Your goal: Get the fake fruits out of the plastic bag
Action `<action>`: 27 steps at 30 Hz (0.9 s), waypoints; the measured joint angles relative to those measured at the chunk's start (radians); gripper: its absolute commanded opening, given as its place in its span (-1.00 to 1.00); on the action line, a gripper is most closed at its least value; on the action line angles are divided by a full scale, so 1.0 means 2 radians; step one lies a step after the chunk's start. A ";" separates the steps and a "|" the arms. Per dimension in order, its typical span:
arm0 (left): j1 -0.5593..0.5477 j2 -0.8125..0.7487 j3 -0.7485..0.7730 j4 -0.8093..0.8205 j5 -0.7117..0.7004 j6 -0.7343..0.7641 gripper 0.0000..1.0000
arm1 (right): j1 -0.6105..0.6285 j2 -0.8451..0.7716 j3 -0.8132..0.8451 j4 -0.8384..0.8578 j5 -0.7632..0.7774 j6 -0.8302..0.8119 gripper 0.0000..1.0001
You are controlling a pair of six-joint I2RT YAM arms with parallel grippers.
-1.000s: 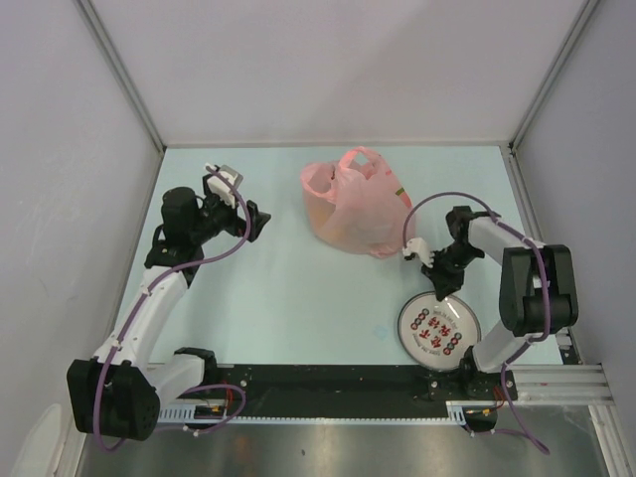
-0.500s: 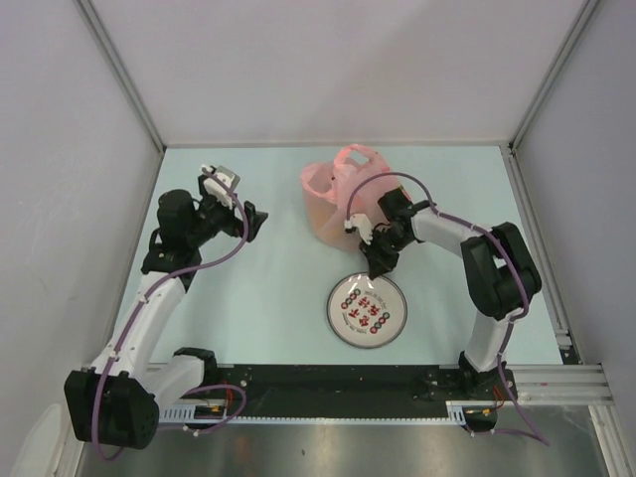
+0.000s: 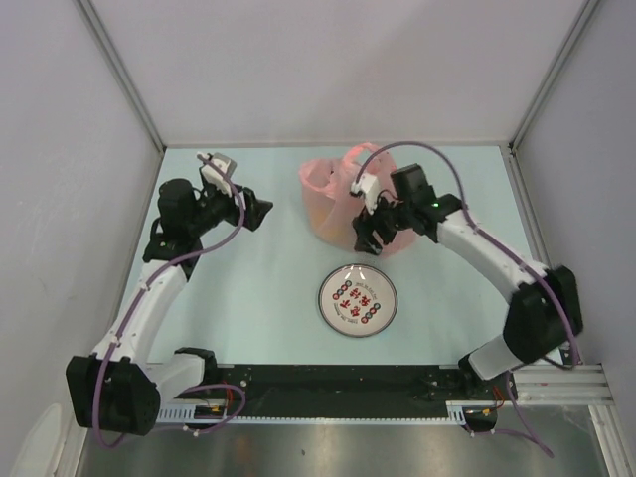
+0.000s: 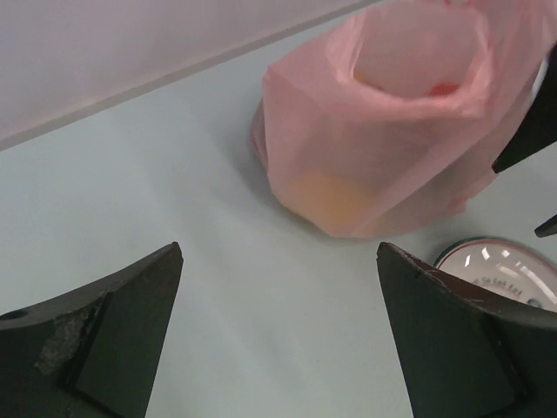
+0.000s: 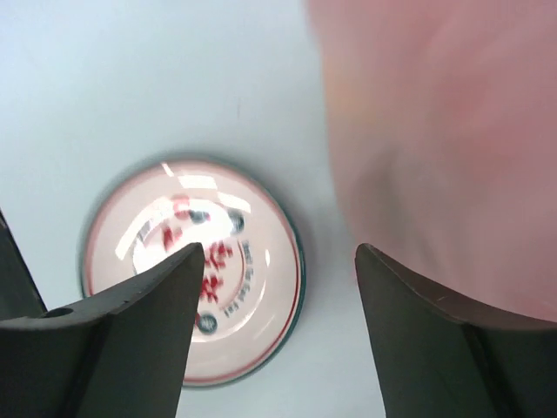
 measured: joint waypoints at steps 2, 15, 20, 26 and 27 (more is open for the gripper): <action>0.000 0.023 0.024 0.012 0.006 -0.032 1.00 | 0.000 -0.054 0.006 0.026 0.003 0.033 0.39; -0.025 0.123 0.076 0.097 0.034 -0.300 1.00 | 0.040 -0.053 0.066 0.233 0.138 0.225 0.42; -0.047 0.158 0.079 0.116 0.028 -0.367 0.99 | 0.052 -0.021 0.077 0.230 0.208 0.240 0.39; -0.068 0.216 0.110 0.119 0.016 -0.406 0.61 | 0.053 -0.014 0.103 0.232 0.266 0.243 0.23; -0.071 0.223 0.115 0.118 0.013 -0.411 0.49 | 0.052 -0.014 0.104 0.234 0.271 0.243 0.16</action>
